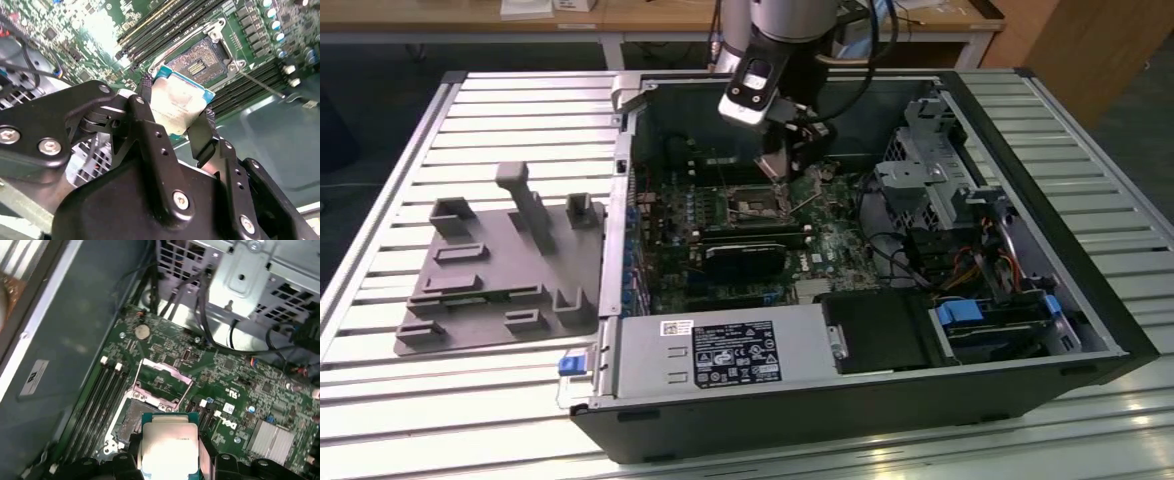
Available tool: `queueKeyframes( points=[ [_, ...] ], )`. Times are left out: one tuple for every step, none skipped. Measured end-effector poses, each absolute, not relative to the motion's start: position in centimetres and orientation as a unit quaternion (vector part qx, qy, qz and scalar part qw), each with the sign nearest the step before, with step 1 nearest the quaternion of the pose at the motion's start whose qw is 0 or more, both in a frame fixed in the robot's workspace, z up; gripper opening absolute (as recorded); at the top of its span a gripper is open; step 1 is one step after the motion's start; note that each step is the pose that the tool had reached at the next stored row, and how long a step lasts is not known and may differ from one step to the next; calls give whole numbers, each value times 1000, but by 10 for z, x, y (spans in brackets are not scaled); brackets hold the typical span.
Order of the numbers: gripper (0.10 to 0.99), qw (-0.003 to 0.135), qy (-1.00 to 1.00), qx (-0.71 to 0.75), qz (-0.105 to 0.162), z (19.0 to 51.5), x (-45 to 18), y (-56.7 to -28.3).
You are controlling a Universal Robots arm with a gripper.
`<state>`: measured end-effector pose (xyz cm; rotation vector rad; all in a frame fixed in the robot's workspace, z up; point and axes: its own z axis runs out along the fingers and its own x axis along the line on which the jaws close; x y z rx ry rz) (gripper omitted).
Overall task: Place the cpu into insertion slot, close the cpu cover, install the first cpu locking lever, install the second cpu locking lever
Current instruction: 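Place the cpu into insertion slot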
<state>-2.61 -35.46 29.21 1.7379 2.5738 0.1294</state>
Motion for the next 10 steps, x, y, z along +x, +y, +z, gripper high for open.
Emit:
queueKeyframes(
  points=[
    [533,17,823,567,41,291,-26,-355],
    [533,17,818,574,41,291,-26,-355],
    [533,18,812,582,41,290,-26,-355],
    [533,18,807,589,41,289,-26,-355],
    [533,19,802,596,41,289,-26,-355],
    [533,19,797,603,41,288,-26,-355],
    [533,19,792,609,40,287,-26,-355],
    [533,19,788,614,40,287,-26,-355],
    [533,20,783,620,40,286,-26,-355],
    [533,20,778,627,40,285,-26,-354]
  ],
)
